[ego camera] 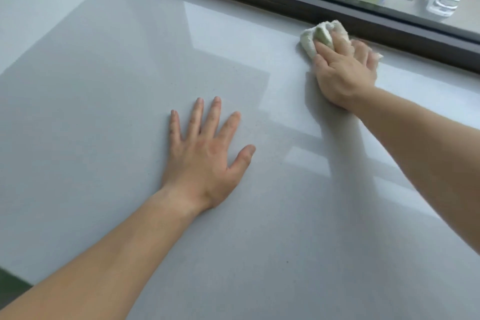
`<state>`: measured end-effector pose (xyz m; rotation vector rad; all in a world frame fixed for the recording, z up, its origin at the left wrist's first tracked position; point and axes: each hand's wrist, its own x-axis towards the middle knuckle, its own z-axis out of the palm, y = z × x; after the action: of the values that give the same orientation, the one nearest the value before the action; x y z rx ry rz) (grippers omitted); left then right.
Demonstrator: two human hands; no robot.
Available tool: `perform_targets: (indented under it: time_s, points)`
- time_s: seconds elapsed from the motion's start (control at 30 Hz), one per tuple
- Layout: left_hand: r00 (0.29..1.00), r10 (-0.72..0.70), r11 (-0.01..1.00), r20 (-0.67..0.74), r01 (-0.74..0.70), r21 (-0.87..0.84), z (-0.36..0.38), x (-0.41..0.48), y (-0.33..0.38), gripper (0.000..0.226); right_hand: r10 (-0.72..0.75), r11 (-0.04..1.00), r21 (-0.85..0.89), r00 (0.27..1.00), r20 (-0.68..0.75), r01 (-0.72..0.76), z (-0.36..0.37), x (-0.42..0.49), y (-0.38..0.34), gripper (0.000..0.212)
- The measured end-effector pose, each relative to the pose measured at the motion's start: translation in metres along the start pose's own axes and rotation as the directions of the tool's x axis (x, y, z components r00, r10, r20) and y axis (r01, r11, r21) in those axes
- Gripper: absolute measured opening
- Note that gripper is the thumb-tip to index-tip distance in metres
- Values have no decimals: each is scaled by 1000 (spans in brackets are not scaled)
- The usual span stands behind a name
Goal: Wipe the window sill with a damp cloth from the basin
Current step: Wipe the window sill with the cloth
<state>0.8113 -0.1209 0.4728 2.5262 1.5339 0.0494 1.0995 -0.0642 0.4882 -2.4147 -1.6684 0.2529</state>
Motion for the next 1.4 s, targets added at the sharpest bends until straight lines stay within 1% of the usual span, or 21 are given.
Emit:
perform_targets:
  time_s: [0.17,0.2,0.27,0.33,0.4,0.5,0.57,0.6,0.67,0.73,0.77,0.83,0.9,0.93,1.0,1.1,1.17,1.23,1.3,1.33,1.4]
  points:
    - [1000,-7,1000,-2,7,6,1,1,2,77,-383,921,-60,922,61,386,15,-81,-13,47]
    - [1000,-8,1000,3,8,-1,1,1,2,77,-343,936,-65,937,67,347,10,-67,-2,46]
    - [1000,-7,1000,14,7,-17,0,1,1,75,-89,995,-36,996,22,90,0,-33,18,44]
    - [1000,-5,1000,13,5,-26,0,0,1,75,122,992,15,992,-7,-122,-2,-21,17,45]
    - [1000,6,999,8,-5,-52,-1,0,0,76,58,998,-22,998,-8,-58,10,-48,-6,48]
    - [1000,12,995,-11,-13,-103,-3,1,-1,78,-271,961,-51,961,50,274,20,-124,-33,51]
    - [1000,19,992,-19,-21,-124,-3,1,-2,76,-352,930,-75,932,90,359,19,-142,-20,50]
    - [1000,22,990,-21,-24,-136,-3,1,-3,76,-299,950,-73,951,80,305,15,-134,-12,48]
    - [999,34,982,-31,-39,-183,-3,0,-4,76,-46,998,-47,999,21,47,9,-112,-3,45]
    - [997,52,962,-59,-66,-264,-5,0,-7,78,104,994,-31,995,-10,-104,14,-118,-22,46]
    - [996,71,949,-60,-86,-303,-7,0,-10,79,82,996,-45,997,-15,-82,20,-135,-38,48]
    - [990,132,928,-51,-141,-345,-13,-1,-19,76,-105,992,-65,994,14,106,28,-187,-66,50]
    - [980,191,943,-63,-201,-267,-15,-9,-29,71,-255,961,-85,962,98,263,27,-228,-66,50]
    - [979,196,960,-52,-202,-192,-15,-19,-34,70,-267,956,-92,957,115,278,24,-231,-56,49]
    - [986,165,984,19,-163,-74,-11,-44,-39,73,-133,985,-100,988,74,140,21,-216,-37,48]
    - [984,161,987,80,-160,-24,-5,-78,-44,74,121,989,-86,993,14,-119,25,-213,-51,51]
    - [982,171,985,77,-170,-25,-5,-82,-46,75,53,994,-101,998,15,-52,33,-246,-81,54]
    - [985,159,987,67,-156,-48,-6,-79,-46,81,-154,979,-122,984,92,165,36,-294,-98,55]
    - [985,163,986,63,-161,-46,-4,-79,-45,84,-274,945,-137,947,167,297,33,-320,-90,53]
    - [984,167,985,64,-164,-48,-4,-79,-45,83,-272,943,-153,949,160,296,31,-319,-80,52]
    - [983,170,984,68,-166,-65,-5,-80,-47,83,-74,985,-150,992,103,90,29,-304,-69,53]
